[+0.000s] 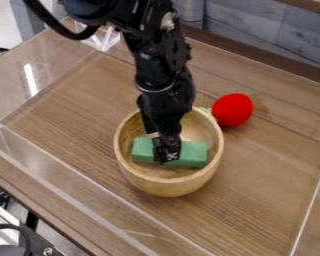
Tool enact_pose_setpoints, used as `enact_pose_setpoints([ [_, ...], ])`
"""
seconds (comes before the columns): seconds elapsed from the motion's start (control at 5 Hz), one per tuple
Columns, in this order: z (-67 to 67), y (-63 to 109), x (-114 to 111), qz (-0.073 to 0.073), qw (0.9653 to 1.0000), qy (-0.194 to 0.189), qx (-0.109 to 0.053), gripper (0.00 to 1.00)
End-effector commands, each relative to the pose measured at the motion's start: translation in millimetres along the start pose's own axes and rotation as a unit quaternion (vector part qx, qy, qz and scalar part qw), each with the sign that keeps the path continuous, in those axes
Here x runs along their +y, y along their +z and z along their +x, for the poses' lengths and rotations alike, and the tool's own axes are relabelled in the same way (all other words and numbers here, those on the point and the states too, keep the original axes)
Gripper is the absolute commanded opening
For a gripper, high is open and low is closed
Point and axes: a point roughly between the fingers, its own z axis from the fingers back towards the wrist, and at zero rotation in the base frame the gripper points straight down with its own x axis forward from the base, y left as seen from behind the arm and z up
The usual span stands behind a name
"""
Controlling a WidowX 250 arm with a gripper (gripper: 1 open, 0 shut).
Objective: Remove the green stick from the brown bowl and put it on the table
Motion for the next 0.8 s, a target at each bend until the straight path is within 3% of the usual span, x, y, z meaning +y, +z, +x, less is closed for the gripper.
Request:
enact_pose_setpoints([
  [0.0,3.4,0.7,4.4,0.007,0.9999,0.003,-0.014,1.0],
  [0.6,5.0,-2.8,4.6,-0.004,0.9994,0.017,-0.031,1.0],
])
